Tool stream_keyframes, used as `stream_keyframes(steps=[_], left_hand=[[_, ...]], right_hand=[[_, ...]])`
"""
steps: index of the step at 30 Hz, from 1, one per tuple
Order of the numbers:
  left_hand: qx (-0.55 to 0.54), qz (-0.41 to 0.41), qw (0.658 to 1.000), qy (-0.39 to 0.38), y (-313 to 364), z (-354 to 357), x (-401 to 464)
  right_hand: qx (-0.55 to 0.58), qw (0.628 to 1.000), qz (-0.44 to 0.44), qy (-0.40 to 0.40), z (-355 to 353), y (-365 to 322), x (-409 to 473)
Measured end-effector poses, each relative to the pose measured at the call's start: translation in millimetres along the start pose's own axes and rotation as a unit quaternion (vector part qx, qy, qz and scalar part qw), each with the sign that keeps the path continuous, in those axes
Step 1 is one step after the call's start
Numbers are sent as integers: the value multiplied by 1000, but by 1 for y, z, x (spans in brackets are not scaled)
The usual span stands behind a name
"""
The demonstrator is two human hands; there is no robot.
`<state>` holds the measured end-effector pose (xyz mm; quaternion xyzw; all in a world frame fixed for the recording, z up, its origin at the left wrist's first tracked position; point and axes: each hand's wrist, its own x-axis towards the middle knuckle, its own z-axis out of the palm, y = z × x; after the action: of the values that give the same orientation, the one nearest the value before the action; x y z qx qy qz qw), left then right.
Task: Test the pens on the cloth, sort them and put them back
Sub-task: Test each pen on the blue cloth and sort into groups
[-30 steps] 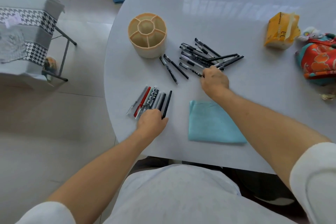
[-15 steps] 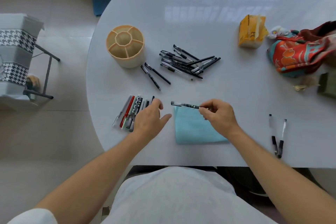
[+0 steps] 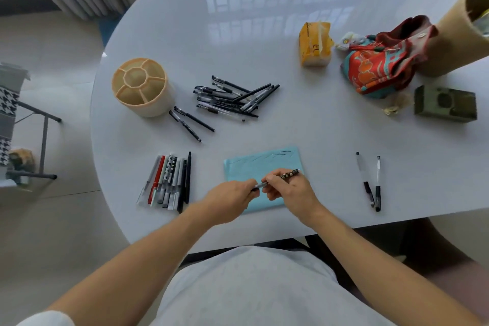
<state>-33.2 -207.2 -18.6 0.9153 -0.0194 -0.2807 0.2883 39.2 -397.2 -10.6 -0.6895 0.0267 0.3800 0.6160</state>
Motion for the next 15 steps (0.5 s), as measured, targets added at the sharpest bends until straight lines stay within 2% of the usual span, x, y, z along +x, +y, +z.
stream_keyframes(steps=[3,7,8,11,15], left_hand=[[45,-21,998,32,2,7,4],[96,-123,982,105,-16,11,3],[94,-128,980,120,-24,11,-1],[66,-92,984,138,-41,11,-9],[17,-20,993,116,-34,13,2]], right_hand=[[-2,1000,-1,30,4,0,5],[64,973,26,221,-6,-5,24],[59,968,20,241,-17,-7,29],[4,976,-7,219,-41,-9,37],[-42,984,-21,172,-33,-1,47]])
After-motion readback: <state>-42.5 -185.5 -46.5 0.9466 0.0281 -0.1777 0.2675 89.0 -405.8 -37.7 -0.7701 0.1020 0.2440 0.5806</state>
